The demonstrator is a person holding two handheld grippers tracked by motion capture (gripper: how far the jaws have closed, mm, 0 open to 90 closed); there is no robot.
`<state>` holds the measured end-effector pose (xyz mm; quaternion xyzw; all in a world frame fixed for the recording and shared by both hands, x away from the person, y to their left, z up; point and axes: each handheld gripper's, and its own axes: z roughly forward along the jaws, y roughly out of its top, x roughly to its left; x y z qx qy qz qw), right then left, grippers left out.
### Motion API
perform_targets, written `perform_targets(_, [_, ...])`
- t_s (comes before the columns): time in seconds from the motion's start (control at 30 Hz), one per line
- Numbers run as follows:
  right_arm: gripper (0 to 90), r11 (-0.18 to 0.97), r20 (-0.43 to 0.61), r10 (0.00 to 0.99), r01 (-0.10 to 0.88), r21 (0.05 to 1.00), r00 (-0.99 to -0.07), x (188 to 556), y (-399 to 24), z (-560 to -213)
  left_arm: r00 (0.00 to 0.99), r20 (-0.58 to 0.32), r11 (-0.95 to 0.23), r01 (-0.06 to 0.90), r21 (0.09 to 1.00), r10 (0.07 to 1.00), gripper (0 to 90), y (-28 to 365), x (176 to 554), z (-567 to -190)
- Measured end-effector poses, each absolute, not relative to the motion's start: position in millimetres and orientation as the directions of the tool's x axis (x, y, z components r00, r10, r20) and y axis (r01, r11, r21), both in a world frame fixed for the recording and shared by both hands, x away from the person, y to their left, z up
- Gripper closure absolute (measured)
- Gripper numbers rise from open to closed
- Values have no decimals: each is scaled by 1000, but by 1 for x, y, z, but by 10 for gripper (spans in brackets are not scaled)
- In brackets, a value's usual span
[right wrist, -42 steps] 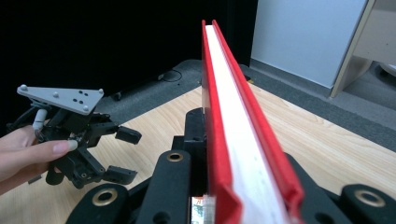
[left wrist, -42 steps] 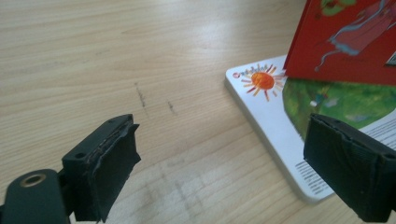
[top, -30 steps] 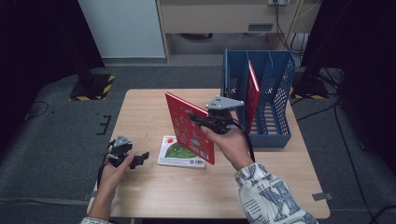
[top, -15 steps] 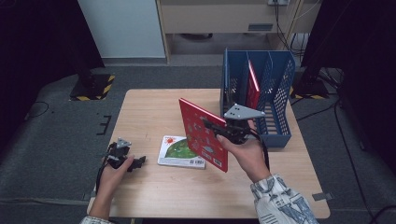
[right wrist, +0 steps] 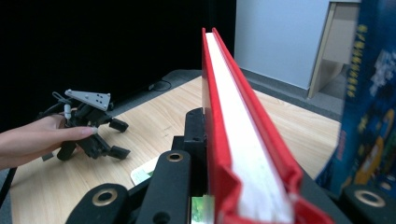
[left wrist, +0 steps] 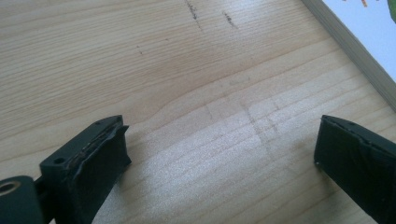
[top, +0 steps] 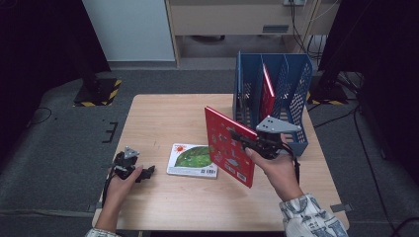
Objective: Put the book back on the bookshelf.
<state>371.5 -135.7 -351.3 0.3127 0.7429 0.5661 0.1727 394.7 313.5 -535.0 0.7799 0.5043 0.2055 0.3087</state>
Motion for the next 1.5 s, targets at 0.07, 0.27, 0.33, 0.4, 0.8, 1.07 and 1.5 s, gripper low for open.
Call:
perform_targets(0.07, [792,165,100,664,275,947,-741,369,-141,-353,406,10,-297,653,697,914,8,313,394,-536])
perform_targets(0.27, [792,158,104,680,284,946,-726,362,-159,-356,406,11,-299,652,697,914,5,313,394,-536])
perform_targets(0.33, [792,153,109,683,287,946,-723,359,-165,-355,409,12,-301,652,696,913,3,313,394,-536])
perform_targets(0.4, [792,152,108,684,286,946,-722,355,-171,-354,409,10,-300,651,698,913,2,313,394,-537])
perform_targets(0.8, [792,146,112,702,296,944,-704,341,-197,-356,412,11,-303,652,695,911,0,312,394,-536])
perform_targets(1.07, [791,133,120,718,304,943,-686,337,-211,-357,414,11,-304,651,695,910,0,312,394,-536])
perform_targets(1.5, [792,101,144,733,315,944,-665,334,-222,-329,421,11,-310,649,695,907,0,310,394,-536])
